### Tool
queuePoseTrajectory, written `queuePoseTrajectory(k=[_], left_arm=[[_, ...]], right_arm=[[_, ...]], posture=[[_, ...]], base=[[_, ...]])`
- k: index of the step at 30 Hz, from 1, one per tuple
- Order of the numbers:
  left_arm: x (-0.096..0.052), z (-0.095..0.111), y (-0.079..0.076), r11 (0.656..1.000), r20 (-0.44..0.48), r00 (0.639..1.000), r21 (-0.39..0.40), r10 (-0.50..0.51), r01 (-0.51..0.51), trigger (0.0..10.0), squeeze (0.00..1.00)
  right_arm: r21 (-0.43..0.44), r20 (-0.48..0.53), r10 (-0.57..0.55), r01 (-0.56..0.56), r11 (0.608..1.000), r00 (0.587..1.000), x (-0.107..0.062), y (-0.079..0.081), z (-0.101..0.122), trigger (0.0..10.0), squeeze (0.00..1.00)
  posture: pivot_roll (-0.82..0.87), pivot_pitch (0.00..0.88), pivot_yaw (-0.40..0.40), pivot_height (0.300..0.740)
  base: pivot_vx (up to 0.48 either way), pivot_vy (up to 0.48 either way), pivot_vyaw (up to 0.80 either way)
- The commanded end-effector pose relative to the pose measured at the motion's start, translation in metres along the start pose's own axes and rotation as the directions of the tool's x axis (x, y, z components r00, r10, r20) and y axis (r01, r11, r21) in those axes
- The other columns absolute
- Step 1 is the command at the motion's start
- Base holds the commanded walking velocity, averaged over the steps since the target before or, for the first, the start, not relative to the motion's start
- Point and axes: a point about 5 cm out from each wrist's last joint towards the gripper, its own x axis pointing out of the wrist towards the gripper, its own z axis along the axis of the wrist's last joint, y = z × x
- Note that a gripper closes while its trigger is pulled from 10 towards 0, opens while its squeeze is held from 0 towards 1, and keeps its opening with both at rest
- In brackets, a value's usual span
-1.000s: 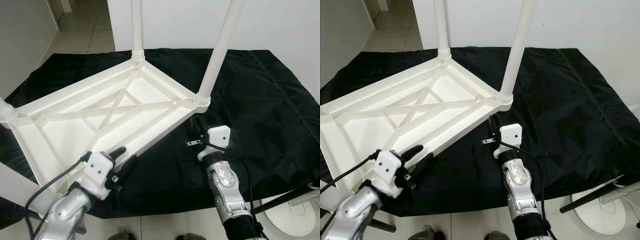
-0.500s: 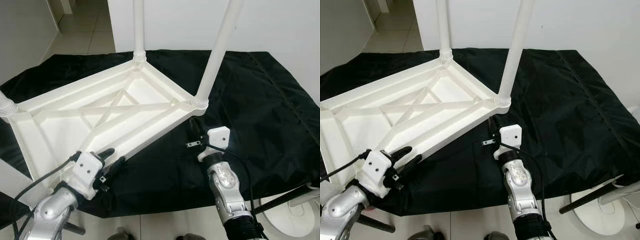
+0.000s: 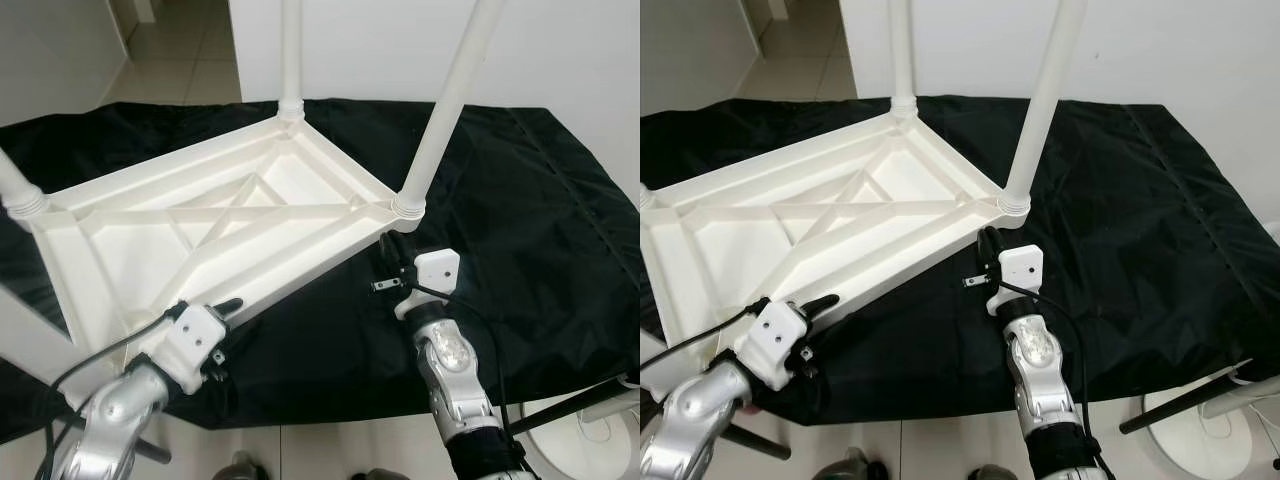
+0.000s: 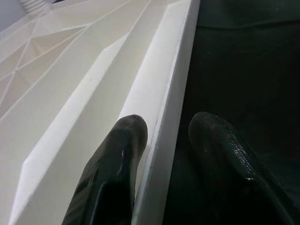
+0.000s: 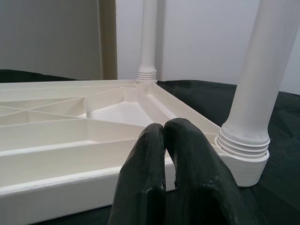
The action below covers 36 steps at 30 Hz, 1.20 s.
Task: Building children table
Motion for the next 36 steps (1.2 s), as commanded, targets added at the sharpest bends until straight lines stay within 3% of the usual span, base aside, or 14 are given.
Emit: queuePoseTrajectory(k=[1, 8, 11, 14, 15, 19, 29, 31, 34, 35, 36], left_arm=[[0.002, -0.009, 0.005, 0.998, -0.053, 0.997, 0.038, 0.049, -0.047, 10.0, 0.0], [0.015, -0.009, 0.021, 0.989, -0.067, 0.987, 0.053, 0.145, -0.141, 10.0, 0.0], [0.027, -0.003, 0.031, 0.976, -0.048, 0.975, 0.017, 0.219, -0.218, 10.0, 0.0], [0.032, 0.005, 0.028, 0.967, -0.013, 0.967, -0.02, 0.254, -0.254, 10.0, 0.0], [0.027, 0.013, 0.018, 0.972, 0.034, 0.972, -0.061, 0.231, -0.229, 10.0, 0.0], [0.012, 0.022, 0.006, 0.978, 0.123, 0.974, -0.117, 0.188, -0.173, 10.0, 0.0], [-0.011, 0.042, -0.009, 0.976, 0.179, 0.963, -0.122, 0.203, -0.183, 10.0, 0.0], [-0.029, 0.049, -0.023, 0.987, 0.14, 0.984, -0.135, 0.106, -0.087, 10.0, 0.0], [-0.037, 0.052, -0.029, 0.99, 0.118, 0.992, -0.138, 0.051, -0.034, 10.0, 0.0], [-0.057, 0.059, -0.028, 0.991, 0.098, 0.995, -0.132, -0.004, 0.017, 10.0, 0.0], [-0.062, 0.062, -0.025, 0.992, 0.098, 0.995, -0.123, -0.006, 0.018, 10.0, 0.0]], right_arm=[[-0.007, -0.024, 0.0, 0.0, 1.0, 1.0, -0.001, -0.001, -0.004, 10.0, 0.0], [-0.012, -0.025, -0.014, 0.013, 1.0, 1.0, -0.002, -0.002, -0.003, 10.0, 0.0], [-0.015, -0.028, -0.027, 0.027, 1.0, 0.999, -0.004, -0.002, -0.003, 10.0, 0.0], [-0.019, -0.032, -0.037, 0.037, 0.999, 0.999, -0.006, -0.003, -0.004, 10.0, 0.0], [-0.022, -0.033, -0.042, 0.041, 0.999, 0.999, -0.006, -0.004, -0.004, 10.0, 0.0], [-0.022, -0.033, -0.036, 0.035, 0.999, 0.999, -0.003, -0.004, -0.004, 10.0, 0.0], [-0.021, -0.028, -0.003, 0.002, 1.0, 1.0, 0.007, -0.002, -0.003, 10.0, 0.0], [-0.018, -0.018, 0.01, -0.01, 1.0, 1.0, 0.017, -0.001, -0.001, 10.0, 0.0], [-0.017, -0.015, 0.015, -0.015, 1.0, 1.0, 0.02, -0.001, 0.0, 10.0, 0.0], [-0.019, -0.015, 0.032, -0.032, 0.999, 0.999, 0.023, 0.0, 0.0, 10.0, 0.0], [-0.02, -0.016, 0.037, -0.038, 0.999, 0.999, 0.023, 0.0, 0.0, 10.0, 0.0]], posture=[[0.02, 0.055, 0.006, 0.74], [0.0, 0.057, 0.011, 0.74], [-0.01, 0.065, 0.017, 0.74], [-0.02, 0.069, 0.019, 0.74], [-0.01, 0.07, 0.015, 0.74], [0.0, 0.07, 0.002, 0.74], [0.05, 0.073, -0.03, 0.74], [0.09, 0.076, -0.043, 0.74], [0.09, 0.076, -0.043, 0.74], [0.12, 0.086, -0.062, 0.74], [0.12, 0.086, -0.062, 0.74]], base=[[0.0, 0.0, 0.0], [0.0, 0.0, 0.0], [0.0, 0.0, 0.0], [0.0, 0.0, 0.0], [0.0, 0.0, 0.0], [0.0, 0.0, 0.0], [0.0, 0.0, 0.0], [0.0, 0.0, 0.0], [0.0, 0.0, 0.0], [0.0, 0.0, 0.0], [0.0, 0.0, 0.0]])
